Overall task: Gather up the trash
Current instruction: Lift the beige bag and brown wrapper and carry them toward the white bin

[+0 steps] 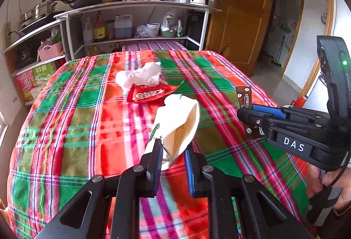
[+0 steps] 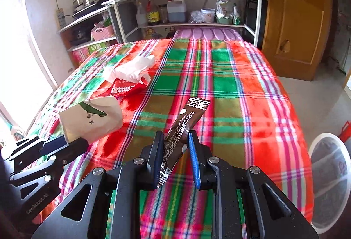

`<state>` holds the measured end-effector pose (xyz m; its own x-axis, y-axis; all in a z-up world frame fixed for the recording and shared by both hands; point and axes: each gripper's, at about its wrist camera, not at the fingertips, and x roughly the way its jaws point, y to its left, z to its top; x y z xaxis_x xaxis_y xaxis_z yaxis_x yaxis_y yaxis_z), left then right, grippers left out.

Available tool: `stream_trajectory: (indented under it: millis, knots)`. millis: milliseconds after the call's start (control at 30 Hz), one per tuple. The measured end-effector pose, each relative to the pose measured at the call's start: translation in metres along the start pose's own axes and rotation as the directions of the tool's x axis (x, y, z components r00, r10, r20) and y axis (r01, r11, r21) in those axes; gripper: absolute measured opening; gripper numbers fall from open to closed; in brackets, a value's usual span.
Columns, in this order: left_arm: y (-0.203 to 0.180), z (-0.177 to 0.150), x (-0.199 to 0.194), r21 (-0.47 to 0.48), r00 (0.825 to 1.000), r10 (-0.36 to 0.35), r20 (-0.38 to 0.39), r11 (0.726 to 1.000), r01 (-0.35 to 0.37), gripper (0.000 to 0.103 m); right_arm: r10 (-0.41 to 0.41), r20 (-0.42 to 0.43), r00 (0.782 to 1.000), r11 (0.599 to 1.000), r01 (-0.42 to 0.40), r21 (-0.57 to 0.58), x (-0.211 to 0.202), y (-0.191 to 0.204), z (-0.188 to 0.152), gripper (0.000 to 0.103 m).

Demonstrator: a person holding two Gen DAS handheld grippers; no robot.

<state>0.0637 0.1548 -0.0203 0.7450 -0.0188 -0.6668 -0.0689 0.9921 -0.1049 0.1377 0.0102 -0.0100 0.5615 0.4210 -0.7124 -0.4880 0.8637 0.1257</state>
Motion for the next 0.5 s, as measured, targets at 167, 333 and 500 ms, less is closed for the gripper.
stream_trajectory:
  millis: [167,333,500]
  knots:
    - [-0.020,0.005,-0.004,0.023,1.000,-0.026,0.014,0.999,0.025,0.018,-0.014,0.028,1.000,1.000,0.014,0.018,-0.020,-0.013,-0.005,0.023]
    - [-0.040,0.010,-0.005,0.045,0.998,-0.055,0.028,0.998,0.054,0.016,-0.031,0.054,0.998,0.998,0.028,0.060,-0.037,-0.031,-0.011,0.023]
    - [-0.052,0.014,-0.008,0.053,0.996,-0.078,0.050,0.996,0.076,0.015,-0.043,0.076,0.996,0.996,0.037,0.077,-0.051,-0.042,-0.016,0.023]
